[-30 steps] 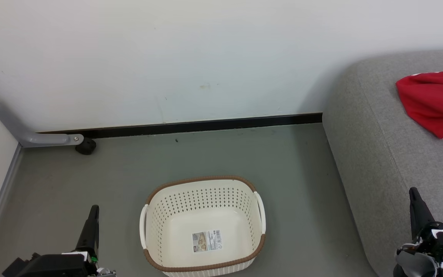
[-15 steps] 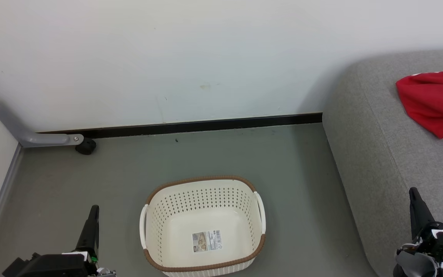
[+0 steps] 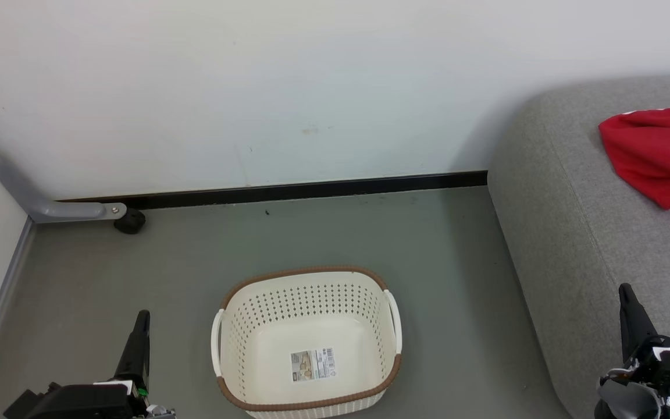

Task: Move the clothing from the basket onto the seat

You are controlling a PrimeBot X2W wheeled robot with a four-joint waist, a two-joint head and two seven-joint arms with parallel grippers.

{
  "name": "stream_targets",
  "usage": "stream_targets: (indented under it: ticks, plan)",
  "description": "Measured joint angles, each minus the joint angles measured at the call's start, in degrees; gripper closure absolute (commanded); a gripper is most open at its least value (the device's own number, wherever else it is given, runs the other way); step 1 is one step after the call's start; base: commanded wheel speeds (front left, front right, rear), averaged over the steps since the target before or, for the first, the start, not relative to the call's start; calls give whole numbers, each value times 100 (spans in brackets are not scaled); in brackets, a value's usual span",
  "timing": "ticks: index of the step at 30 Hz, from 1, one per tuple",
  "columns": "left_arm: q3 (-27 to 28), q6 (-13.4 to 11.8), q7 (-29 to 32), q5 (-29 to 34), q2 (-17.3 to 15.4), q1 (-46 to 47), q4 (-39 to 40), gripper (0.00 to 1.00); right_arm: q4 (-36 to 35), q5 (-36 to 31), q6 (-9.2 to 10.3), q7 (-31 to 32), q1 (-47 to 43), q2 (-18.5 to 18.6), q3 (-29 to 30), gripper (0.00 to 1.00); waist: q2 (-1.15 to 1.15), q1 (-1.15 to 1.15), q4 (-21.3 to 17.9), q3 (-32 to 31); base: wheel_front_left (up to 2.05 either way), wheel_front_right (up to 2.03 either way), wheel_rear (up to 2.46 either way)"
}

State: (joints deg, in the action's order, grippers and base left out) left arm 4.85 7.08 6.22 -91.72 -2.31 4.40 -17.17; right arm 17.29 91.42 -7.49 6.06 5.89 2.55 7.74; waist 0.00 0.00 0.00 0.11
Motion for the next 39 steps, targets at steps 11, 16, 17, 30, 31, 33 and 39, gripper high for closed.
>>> stream_targets:
  ticks: [11, 16, 17, 30, 31, 33, 39]
  plan:
    - [0, 0, 0, 0, 0, 1, 0, 100, -2, 0, 0, 0, -1, 0, 0, 100, 0, -2, 0, 0, 0, 0, 0]
    - [0, 0, 0, 0, 1, 1, 0, 100, -2, 0, 0, 0, -1, -1, 0, 100, 0, -2, 0, 0, 0, 0, 0]
    - [0, 0, 0, 0, 1, 1, 0, 100, -2, 0, 0, 0, -1, -1, 0, 100, 0, -2, 0, 0, 0, 0, 0]
    - [0, 0, 0, 0, 1, 1, 0, 100, -3, 0, 0, 0, -2, -1, 0, 100, 0, -1, 0, 0, 0, 0, 0]
    - [0, 0, 0, 0, 1, 1, 0, 100, -3, 0, 0, 0, -2, -1, 0, 100, 0, -1, 0, 0, 0, 0, 0]
    - [0, 0, 0, 0, 1, 1, 0, 100, -3, 0, 0, 0, -2, -1, 0, 100, 0, -1, 0, 0, 0, 0, 0]
    - [0, 0, 0, 0, 1, 1, 1, 100, -3, 0, 0, 0, -2, -1, 0, 100, 0, -1, 0, 0, 0, 0, 0]
